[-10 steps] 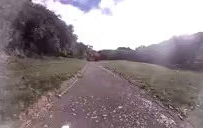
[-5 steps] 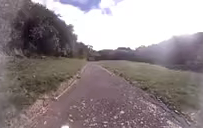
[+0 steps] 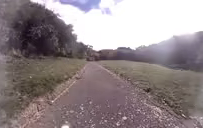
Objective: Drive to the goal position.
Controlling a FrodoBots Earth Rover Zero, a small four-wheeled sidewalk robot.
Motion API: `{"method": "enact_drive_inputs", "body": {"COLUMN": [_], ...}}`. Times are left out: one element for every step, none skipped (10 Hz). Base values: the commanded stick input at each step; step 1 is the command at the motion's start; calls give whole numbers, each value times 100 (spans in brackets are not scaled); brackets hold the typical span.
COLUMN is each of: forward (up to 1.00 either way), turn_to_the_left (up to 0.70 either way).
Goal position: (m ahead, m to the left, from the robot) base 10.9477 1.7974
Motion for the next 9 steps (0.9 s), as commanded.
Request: {"method": "enact_drive_inputs", "body": {"forward": [30,30,30,30,30,30,30,30,30], "turn_to_the_left": [0,0,0,0,0,0,0,0,0]}}
